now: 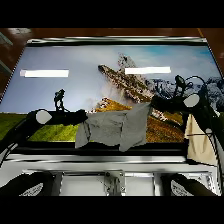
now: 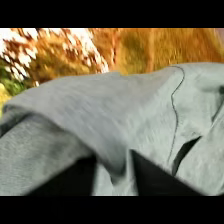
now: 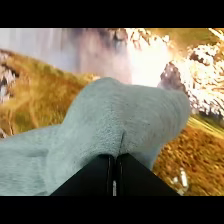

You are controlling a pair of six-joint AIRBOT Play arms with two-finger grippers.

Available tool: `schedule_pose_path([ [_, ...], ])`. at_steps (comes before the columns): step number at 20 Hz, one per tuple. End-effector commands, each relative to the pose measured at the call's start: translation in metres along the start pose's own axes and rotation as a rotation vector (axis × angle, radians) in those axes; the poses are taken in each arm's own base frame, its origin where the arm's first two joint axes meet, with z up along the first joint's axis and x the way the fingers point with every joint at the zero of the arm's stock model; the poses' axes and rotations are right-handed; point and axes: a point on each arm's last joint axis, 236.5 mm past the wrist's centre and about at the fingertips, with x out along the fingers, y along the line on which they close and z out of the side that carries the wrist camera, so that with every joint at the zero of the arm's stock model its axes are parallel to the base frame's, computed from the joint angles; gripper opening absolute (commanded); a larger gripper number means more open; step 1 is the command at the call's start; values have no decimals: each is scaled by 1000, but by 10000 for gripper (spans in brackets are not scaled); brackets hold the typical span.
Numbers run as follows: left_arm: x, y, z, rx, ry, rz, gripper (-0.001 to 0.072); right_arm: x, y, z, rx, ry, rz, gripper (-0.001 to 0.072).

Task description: Fold the shirts.

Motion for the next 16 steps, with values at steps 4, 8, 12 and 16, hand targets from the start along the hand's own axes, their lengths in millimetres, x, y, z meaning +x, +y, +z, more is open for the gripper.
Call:
schedule_pose_path([
  [4, -32, 46, 32, 8, 164, 93, 704, 1, -10, 21, -90, 15, 22, 640],
  [8, -100, 87, -1, -14, 365, 182, 704, -62, -69, -21, -151, 280, -112, 640],
  [12, -87, 102, -58, -40, 406, 201, 704, -60, -76, -93, 44, 472, 41, 640],
  [16, -46, 107, -124, -77, 485, 167, 705, -28, -55, -126, 135, 470, 145, 641],
])
